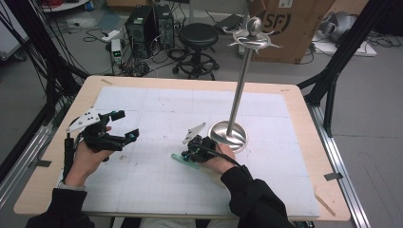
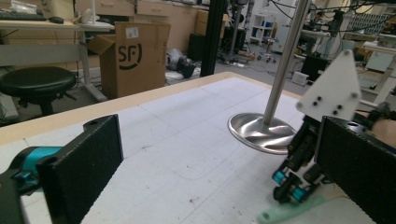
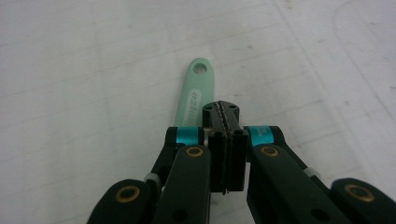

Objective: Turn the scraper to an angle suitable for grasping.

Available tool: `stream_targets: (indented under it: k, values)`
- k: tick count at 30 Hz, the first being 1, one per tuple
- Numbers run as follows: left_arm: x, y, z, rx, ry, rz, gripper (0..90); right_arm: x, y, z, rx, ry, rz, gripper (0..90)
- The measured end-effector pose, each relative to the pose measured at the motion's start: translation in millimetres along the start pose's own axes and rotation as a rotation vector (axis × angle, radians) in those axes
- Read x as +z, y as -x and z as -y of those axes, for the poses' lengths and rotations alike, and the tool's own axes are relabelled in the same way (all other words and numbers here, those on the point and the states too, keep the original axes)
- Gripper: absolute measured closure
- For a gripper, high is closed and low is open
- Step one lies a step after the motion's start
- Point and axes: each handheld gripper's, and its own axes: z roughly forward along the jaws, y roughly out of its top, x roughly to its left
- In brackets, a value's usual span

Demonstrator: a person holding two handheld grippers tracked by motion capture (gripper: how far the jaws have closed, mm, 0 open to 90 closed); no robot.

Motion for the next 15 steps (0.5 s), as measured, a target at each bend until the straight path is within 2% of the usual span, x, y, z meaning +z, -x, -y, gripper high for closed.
stream_targets:
  k: [2, 4, 5, 8, 13, 15]
  values:
    - [-0.1, 0.0, 0.0, 0.000, 0.002, -0.002, 1.7, 0.5, -4.8, 0.1, -0.007, 0.004, -0.035, 90.0]
    - [-0.3, 0.0, -0.1, 0.000, 0.001, -0.002, 1.7, 0.4, -8.5, -0.2, -0.015, 0.003, -0.043, 90.0]
    - [-0.2, -0.1, 0.0, 0.000, 0.002, -0.001, 1.7, 0.7, -10.3, 0.0, -0.019, 0.003, -0.069, 90.0]
    - [-0.1, -0.2, 0.2, 0.002, -0.004, -0.003, 1.7, 0.5, -15.9, 0.1, -0.031, 0.003, -0.083, 90.0]
    - [0.7, 1.2, 0.3, 0.005, -0.008, 0.003, 1.7, 0.4, -15.9, 2.7, -0.035, 0.019, -0.095, 90.0]
    - [0.6, 1.4, 0.2, 0.004, -0.006, 0.003, 1.7, -2.5, -18.0, 1.0, -0.059, 0.034, -0.077, 89.9]
